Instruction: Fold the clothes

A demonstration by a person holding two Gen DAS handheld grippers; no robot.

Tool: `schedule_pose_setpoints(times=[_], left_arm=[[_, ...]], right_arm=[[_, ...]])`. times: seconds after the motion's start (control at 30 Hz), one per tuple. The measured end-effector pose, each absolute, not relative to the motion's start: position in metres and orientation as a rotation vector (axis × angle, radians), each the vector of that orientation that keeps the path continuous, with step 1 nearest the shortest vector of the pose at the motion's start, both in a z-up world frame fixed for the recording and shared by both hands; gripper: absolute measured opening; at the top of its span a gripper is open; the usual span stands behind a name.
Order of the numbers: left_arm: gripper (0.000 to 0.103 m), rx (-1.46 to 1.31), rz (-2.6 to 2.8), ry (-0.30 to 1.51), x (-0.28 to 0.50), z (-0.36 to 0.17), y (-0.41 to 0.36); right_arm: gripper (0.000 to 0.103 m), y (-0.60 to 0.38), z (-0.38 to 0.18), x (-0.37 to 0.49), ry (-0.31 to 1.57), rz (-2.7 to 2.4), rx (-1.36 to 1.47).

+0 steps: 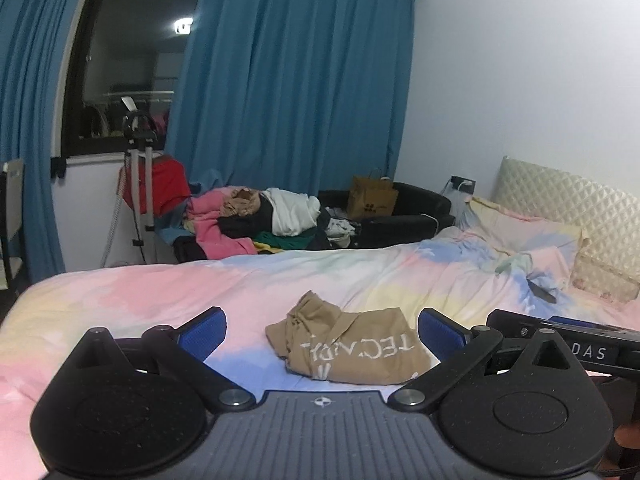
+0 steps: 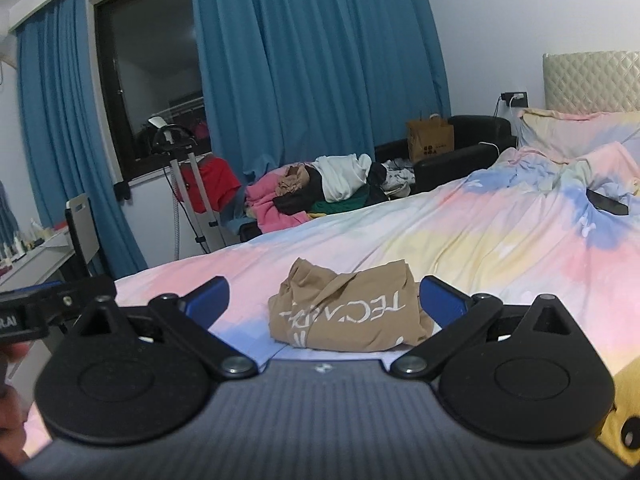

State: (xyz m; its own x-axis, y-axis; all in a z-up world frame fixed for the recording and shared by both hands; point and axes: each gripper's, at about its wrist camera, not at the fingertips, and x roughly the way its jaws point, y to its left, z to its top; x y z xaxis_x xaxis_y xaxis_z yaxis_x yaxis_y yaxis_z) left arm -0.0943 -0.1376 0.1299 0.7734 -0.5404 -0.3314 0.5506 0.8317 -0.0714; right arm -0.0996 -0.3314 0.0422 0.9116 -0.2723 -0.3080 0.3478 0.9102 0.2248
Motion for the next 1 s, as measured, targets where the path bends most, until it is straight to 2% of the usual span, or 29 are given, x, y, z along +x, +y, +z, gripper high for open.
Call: schedule_pose_setpoints(times=[0.3,0.57,1.0], left_arm=[[0.103,0.081,-0.533,0.301,-0.115,0.107,-0.121],[0.103,0.053,-0.534,0.328,-0.107,0.079,-0.111],[0.103,0.075,-0.521,0.35,-0.104,0.054,-0.109]], right_arm=[[0.103,-0.306,0.01,-0.105,0.249,-0.349,0.214],[0.103,-0.297,-0.018,-0.099,0.261,-0.359,0.17],[0.103,-0.287,-0.032,-0.099,0.239,-0.389,0.131]])
